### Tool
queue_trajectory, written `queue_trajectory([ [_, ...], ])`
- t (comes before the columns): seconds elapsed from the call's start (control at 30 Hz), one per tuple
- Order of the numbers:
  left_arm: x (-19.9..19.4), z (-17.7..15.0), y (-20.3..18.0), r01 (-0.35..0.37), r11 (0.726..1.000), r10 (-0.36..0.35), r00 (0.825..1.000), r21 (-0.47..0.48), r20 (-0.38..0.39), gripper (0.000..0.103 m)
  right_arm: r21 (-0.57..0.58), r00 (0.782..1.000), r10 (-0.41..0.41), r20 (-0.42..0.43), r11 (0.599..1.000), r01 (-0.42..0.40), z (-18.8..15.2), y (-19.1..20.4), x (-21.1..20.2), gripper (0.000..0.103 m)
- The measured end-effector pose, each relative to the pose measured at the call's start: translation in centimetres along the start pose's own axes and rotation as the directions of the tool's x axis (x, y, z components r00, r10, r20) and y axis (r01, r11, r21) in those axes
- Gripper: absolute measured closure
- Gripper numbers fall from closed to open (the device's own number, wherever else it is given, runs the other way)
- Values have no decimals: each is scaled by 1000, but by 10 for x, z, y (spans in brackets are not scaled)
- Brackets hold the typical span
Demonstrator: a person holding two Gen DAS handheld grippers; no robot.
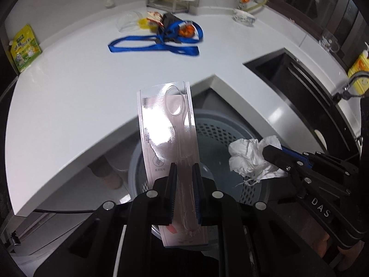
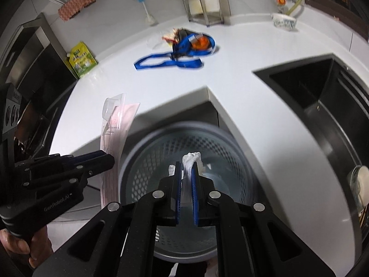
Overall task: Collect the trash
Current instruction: 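Lift and carry the sleeve and tissue in both tools over the bin, then open both tools to drop the sleeve and tissue into the bin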
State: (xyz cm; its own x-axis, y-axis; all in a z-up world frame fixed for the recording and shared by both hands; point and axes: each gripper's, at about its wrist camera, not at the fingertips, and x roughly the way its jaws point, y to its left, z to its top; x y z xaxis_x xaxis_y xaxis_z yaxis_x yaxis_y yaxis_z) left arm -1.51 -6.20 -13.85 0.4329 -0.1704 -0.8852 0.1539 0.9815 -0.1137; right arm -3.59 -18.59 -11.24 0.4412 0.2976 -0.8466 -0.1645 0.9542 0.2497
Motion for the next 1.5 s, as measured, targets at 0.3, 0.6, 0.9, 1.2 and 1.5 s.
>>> queue_trajectory([
  [0.3, 37, -16, -7, 3, 1000, -1, 997, 26, -78, 89, 54, 997, -11, -77, 998, 15, -20, -16, 28, 95],
  [0.6, 48, -18, -9, 3, 999, 1, 995, 37, -102, 89, 65, 994, -14, -108, 998, 21, -22, -22, 37, 95],
  [0.9, 51, -20, 1, -4, 1000, 3, 991, -12, -130, 77, 71, 996, -12, -88, 997, 19, -21, -23, 32, 68],
  [1.2, 42, -24, 12, -38, 998, 31, 992, -53, -121, 47, 72, 996, -5, -88, 997, 11, -20, -24, 29, 68],
  [1.5, 27, -16, 14, -57, 996, 50, 994, -68, -100, 43, 73, 997, 13, -77, 997, -8, -14, -25, 17, 66],
])
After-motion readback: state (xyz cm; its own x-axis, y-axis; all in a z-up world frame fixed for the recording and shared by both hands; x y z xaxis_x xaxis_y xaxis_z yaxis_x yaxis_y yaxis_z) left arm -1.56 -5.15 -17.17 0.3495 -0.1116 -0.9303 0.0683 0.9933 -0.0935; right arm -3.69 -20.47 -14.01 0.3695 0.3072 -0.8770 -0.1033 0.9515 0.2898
